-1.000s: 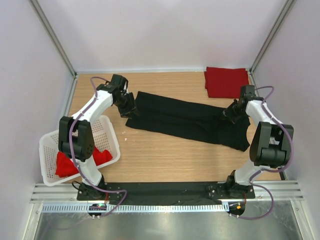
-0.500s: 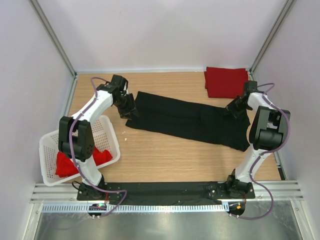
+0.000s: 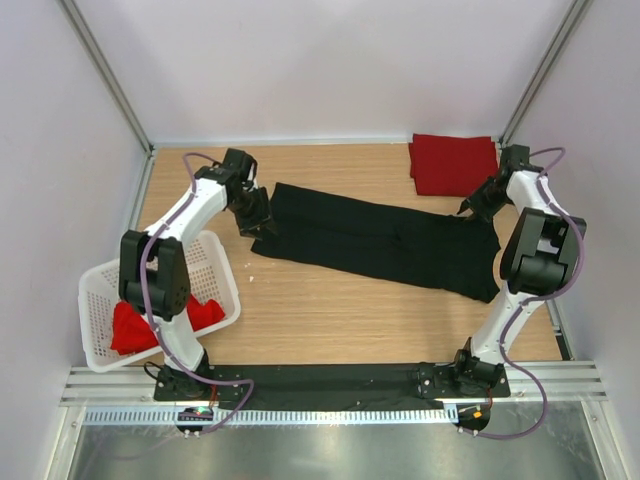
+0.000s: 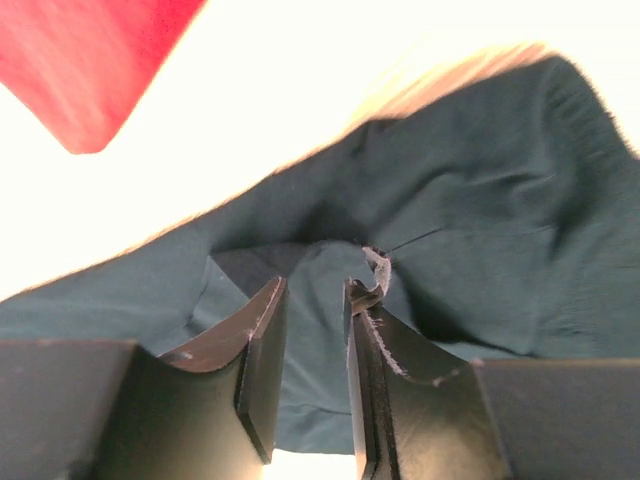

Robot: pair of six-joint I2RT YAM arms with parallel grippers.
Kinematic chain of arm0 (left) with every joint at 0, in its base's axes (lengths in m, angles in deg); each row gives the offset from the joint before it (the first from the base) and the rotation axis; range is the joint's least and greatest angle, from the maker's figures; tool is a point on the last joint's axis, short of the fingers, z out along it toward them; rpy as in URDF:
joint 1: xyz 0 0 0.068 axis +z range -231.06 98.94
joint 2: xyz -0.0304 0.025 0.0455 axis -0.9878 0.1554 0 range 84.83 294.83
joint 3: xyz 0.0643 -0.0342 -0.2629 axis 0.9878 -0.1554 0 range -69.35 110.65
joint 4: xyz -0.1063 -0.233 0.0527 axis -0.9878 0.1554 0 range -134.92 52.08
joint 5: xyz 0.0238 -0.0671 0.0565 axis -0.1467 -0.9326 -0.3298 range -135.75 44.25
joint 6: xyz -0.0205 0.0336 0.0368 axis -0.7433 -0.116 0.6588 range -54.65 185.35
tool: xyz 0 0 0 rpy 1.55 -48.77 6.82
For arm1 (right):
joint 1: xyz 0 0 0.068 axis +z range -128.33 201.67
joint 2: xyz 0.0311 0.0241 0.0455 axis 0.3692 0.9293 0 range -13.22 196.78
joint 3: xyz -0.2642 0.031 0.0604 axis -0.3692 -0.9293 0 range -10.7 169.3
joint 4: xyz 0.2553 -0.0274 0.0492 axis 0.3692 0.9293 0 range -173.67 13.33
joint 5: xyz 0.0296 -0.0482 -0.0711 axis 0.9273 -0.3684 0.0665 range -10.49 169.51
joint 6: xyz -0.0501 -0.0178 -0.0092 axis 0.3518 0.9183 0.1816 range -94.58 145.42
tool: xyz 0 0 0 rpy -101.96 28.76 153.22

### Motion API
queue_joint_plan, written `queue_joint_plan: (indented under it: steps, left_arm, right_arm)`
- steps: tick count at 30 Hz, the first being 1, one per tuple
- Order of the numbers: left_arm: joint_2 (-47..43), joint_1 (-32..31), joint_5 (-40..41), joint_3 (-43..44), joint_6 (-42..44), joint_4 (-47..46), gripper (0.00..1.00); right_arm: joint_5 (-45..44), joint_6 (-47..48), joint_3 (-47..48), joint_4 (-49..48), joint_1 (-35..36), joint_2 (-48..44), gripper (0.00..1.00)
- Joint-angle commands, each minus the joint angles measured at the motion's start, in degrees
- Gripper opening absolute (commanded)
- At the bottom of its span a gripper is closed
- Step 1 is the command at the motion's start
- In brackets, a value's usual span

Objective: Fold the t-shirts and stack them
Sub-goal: Fold the tshirt

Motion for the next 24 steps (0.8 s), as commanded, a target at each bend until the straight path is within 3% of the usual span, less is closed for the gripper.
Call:
queue_joint_plan:
  steps: [1, 8, 18, 24]
  left_arm:
    - [2.24, -0.09, 0.49, 4.92, 1.96, 0.91, 0.48]
    - [10.40, 0.09, -4.25, 13.01, 1.97, 1.88, 0.48]
    - [17.98, 0.09, -8.20, 15.48, -1.37, -1.54, 0.46]
    - [18.59, 0.09, -6.63, 16.53, -1.73, -3.75, 0.47]
  right_arm:
    - [-5.68, 6.02, 3.04, 4.56, 0.48, -1.79, 0.36]
    - [-5.16, 8.32, -3.90, 3.34, 2.94, -8.03, 0.41]
    - [-6.91, 9.46, -12.43, 1.66, 3.29, -10.67, 0.36]
    - [-10.34, 12.35, -14.54, 3.15, 3.20, -12.60, 0.38]
